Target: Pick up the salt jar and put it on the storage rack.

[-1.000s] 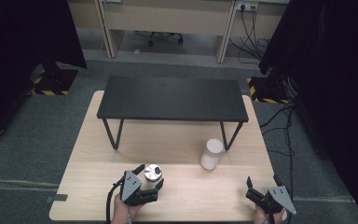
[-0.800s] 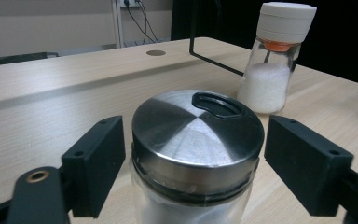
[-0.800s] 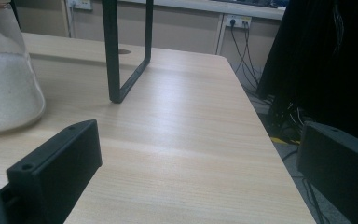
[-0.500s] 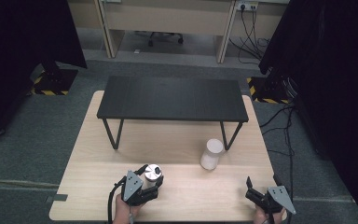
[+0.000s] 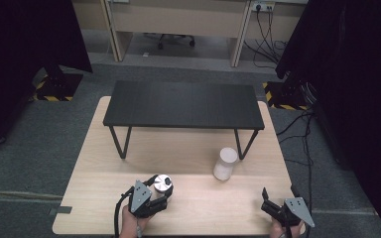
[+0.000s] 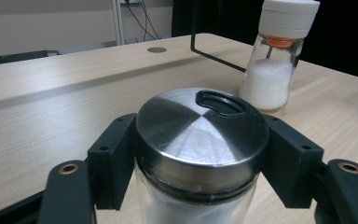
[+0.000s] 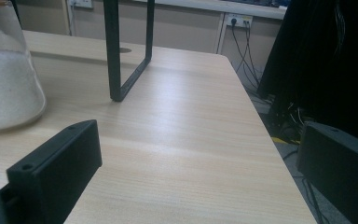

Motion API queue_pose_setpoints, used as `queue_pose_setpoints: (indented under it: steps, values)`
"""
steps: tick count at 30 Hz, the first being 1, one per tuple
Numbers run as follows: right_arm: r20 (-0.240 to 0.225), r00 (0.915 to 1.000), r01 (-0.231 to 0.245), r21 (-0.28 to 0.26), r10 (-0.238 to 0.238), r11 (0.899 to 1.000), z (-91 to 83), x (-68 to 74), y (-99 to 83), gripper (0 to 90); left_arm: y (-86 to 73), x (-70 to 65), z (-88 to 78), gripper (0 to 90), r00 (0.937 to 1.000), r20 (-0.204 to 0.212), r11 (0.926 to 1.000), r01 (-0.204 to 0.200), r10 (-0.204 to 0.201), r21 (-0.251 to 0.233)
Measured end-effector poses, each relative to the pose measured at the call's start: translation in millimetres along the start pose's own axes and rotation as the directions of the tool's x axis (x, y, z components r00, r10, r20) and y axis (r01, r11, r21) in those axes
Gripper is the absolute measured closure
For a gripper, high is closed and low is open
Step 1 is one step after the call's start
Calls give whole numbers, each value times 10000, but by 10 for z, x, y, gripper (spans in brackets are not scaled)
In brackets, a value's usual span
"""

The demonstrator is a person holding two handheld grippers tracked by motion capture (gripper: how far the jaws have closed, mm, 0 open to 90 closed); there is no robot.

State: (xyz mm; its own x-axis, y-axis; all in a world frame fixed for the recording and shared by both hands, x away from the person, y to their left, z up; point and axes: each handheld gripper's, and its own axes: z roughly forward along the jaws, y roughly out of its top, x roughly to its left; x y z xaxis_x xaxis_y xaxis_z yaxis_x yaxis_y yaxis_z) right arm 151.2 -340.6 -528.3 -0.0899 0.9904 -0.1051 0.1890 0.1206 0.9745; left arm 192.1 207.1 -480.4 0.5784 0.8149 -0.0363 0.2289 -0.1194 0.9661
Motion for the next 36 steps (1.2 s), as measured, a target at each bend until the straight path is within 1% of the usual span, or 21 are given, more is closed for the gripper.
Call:
queue_pose_setpoints:
  steps: [6,16,20,26,30,33,34,35,36]
  values:
    - [-27,10000,-9,19,9,10000,2,-5,3,2,-7,7,1,330,10000,9,10000,80,-80,-35]
    - [-19,10000,-7,52,7,10000,5,-3,9,2,16,-5,2,334,10000,-30,10000,45,-45,21]
    - [-29,10000,-35,35,36,10000,3,-6,6,2,40,-10,-6,335,10000,-29,9999,81,-81,121]
    - [-57,9999,-99,6,99,10000,0,-19,2,2,28,-17,-6,336,9999,-53,9999,88,-87,72]
    - [-65,9999,-90,16,90,10000,2,-19,4,2,36,-25,-8,337,10000,-66,9999,59,-59,98]
    - [-67,9999,-101,10,101,9999,1,-20,3,2,33,-9,-14,337,10000,20,10000,34,-34,87]
    - [-67,9999,-112,11,112,9999,1,-21,3,2,5,-16,-24,342,9999,-37,9999,-106,106,-94]
    - [-70,9999,-126,16,126,9999,1,-23,4,2,24,-5,-27,348,10000,-18,10000,47,-47,-25]
    - [-73,9999,-137,14,137,9999,1,-25,4,2,33,10,-30,348,9999,-13,9999,112,-112,8]
